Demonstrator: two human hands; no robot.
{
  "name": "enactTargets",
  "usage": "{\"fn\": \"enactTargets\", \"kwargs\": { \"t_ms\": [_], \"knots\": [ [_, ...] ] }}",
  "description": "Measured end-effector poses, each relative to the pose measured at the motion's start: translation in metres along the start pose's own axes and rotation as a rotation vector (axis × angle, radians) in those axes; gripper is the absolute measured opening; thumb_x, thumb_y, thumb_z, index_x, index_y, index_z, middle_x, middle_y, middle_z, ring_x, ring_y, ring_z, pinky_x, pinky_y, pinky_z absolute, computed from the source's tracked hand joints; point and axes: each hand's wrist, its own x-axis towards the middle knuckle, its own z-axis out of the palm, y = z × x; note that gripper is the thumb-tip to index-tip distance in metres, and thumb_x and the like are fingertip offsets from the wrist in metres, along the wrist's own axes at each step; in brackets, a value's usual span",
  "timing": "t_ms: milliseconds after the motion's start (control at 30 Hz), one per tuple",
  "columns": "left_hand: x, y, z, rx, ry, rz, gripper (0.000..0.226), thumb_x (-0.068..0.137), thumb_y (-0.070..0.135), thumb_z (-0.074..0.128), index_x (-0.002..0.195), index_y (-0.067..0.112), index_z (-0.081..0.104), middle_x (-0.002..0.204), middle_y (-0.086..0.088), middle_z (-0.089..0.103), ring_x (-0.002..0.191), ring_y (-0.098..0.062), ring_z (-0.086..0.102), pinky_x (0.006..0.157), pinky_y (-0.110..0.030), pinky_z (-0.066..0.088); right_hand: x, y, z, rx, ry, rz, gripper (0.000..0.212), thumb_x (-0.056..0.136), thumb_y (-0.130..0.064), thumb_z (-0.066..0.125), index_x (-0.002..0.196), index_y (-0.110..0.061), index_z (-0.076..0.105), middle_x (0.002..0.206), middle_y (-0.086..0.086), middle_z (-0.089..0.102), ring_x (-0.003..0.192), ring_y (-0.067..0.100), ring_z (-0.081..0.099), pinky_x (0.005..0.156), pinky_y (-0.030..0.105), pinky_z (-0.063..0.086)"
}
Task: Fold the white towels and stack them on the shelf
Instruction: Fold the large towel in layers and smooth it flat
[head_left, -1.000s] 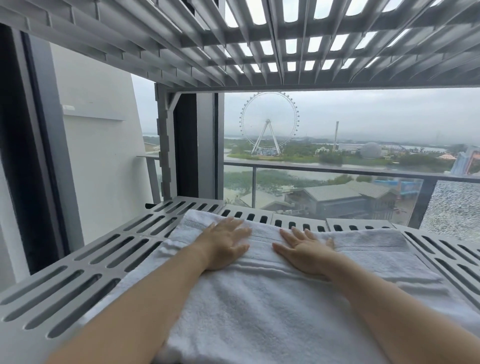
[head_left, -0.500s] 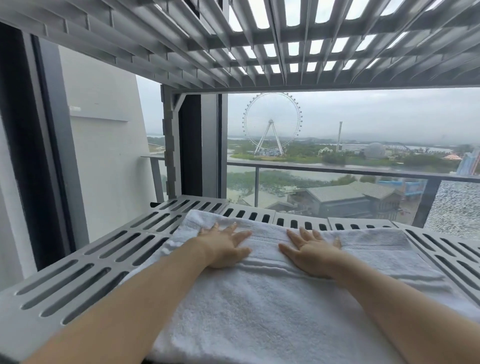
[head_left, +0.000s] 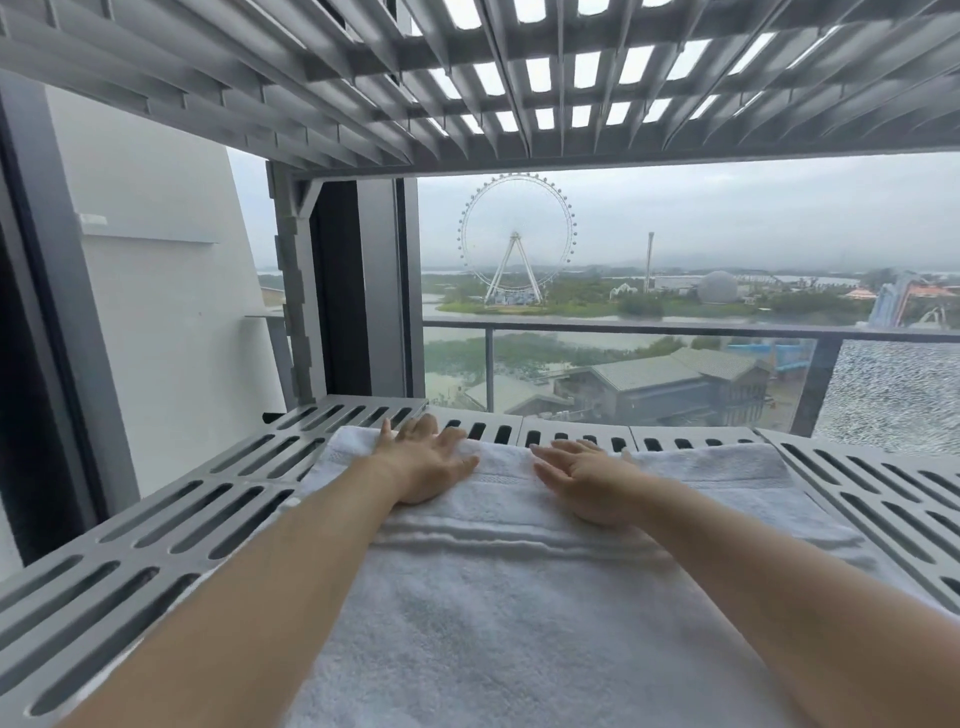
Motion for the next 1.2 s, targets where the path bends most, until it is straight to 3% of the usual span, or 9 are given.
{"fn": "enactTargets", "kwargs": {
  "t_ms": [100, 200, 333, 467, 600, 733, 867, 1033, 1200],
  "knots": [
    [0.005, -0.005, 0.000, -0.020, 0.017, -0.029, 0.061, 0.092, 0.058, 0.017, 0.141, 0.022, 0.022, 0.153, -0.007, 0.015, 0.142, -0.027, 0.007, 0.111, -0.056, -0.009, 0.012, 0.007, -0.004, -0.029, 0.056, 0.047, 0.052, 0.097, -0.050, 0.017, 0.145, -0.032, 0.018, 0.154, 0.001, 0.022, 0.142, 0.021, 0.016, 0.113, 0.055, 0.003],
    [0.009, -0.015, -0.001, -0.017, 0.033, -0.064, 0.061, 0.093, 0.057, 0.017, 0.141, 0.020, 0.022, 0.154, -0.005, 0.017, 0.143, -0.025, 0.009, 0.111, -0.058, -0.008, 0.023, 0.014, -0.005, -0.038, 0.143, 0.052, 0.048, 0.097, -0.043, 0.025, 0.140, -0.020, 0.030, 0.146, 0.006, 0.037, 0.134, 0.025, 0.031, 0.111, 0.052, 0.021],
    [0.014, -0.023, 0.000, 0.057, 0.046, -0.056, 0.066, 0.089, 0.063, 0.019, 0.141, 0.021, 0.019, 0.151, -0.010, 0.018, 0.141, -0.028, 0.009, 0.112, -0.054, -0.002, 0.032, 0.018, -0.008, -0.153, 0.135, 0.031, 0.045, 0.098, -0.040, 0.023, 0.123, -0.010, 0.045, 0.133, 0.012, 0.046, 0.124, 0.026, 0.039, 0.106, 0.043, 0.031],
    [0.018, -0.032, 0.000, 0.126, 0.091, -0.039, 0.067, 0.088, 0.066, 0.017, 0.138, 0.021, 0.018, 0.147, -0.009, 0.016, 0.138, -0.028, 0.008, 0.111, -0.047, 0.004, 0.039, 0.024, -0.008, -0.197, 0.291, 0.010, 0.046, 0.099, -0.039, 0.023, 0.121, -0.004, 0.044, 0.128, 0.015, 0.046, 0.120, 0.028, 0.039, 0.102, 0.038, 0.030],
    [0.016, -0.032, 0.001, 0.101, 0.091, -0.022, 0.055, 0.091, 0.058, 0.022, 0.136, 0.026, 0.019, 0.143, -0.005, 0.017, 0.137, -0.029, 0.010, 0.111, -0.046, 0.007, 0.036, 0.026, -0.005, -0.150, 0.359, -0.009, 0.034, 0.097, -0.035, 0.034, 0.117, -0.009, 0.044, 0.123, 0.009, 0.039, 0.116, 0.025, 0.035, 0.098, 0.039, 0.033],
    [-0.007, -0.018, 0.001, -0.027, 0.282, 0.245, 0.037, 0.094, 0.029, 0.040, 0.131, 0.030, 0.037, 0.135, 0.000, 0.032, 0.130, -0.018, 0.028, 0.110, -0.041, 0.024, 0.014, 0.012, -0.007, -0.003, 0.532, -0.264, 0.016, 0.092, -0.027, 0.052, 0.103, -0.016, 0.056, 0.107, 0.000, 0.048, 0.096, 0.012, 0.047, 0.085, 0.031, 0.045],
    [-0.046, -0.015, 0.006, -0.292, 0.215, 0.391, 0.028, 0.095, 0.032, 0.044, 0.118, 0.024, 0.058, 0.123, 0.006, 0.053, 0.115, -0.008, 0.047, 0.100, -0.028, 0.039, -0.023, -0.019, 0.005, 0.117, 0.349, -0.472, 0.017, 0.082, -0.047, 0.059, 0.091, -0.033, 0.059, 0.085, -0.016, 0.047, 0.069, -0.007, 0.044, 0.060, 0.010, 0.034],
    [-0.086, -0.039, -0.004, -0.256, 0.124, 0.418, 0.049, 0.083, 0.060, 0.050, 0.121, 0.030, 0.054, 0.124, 0.015, 0.053, 0.111, 0.001, 0.050, 0.097, -0.016, 0.039, -0.047, -0.018, -0.001, 0.133, 0.243, -0.474, 0.028, 0.069, -0.065, 0.062, 0.087, -0.044, 0.055, 0.085, -0.019, 0.047, 0.074, -0.011, 0.045, 0.058, 0.010, 0.032],
    [-0.108, -0.052, -0.008, -0.183, 0.314, 0.441, 0.022, 0.087, 0.035, 0.061, 0.104, 0.022, 0.067, 0.102, 0.012, 0.065, 0.092, 0.001, 0.058, 0.084, -0.013, 0.045, -0.055, -0.017, 0.000, 0.087, 0.332, -0.449, 0.014, 0.085, -0.040, 0.059, 0.091, -0.029, 0.064, 0.085, -0.019, 0.051, 0.072, -0.003, 0.049, 0.064, 0.017, 0.035]
  ]
}}
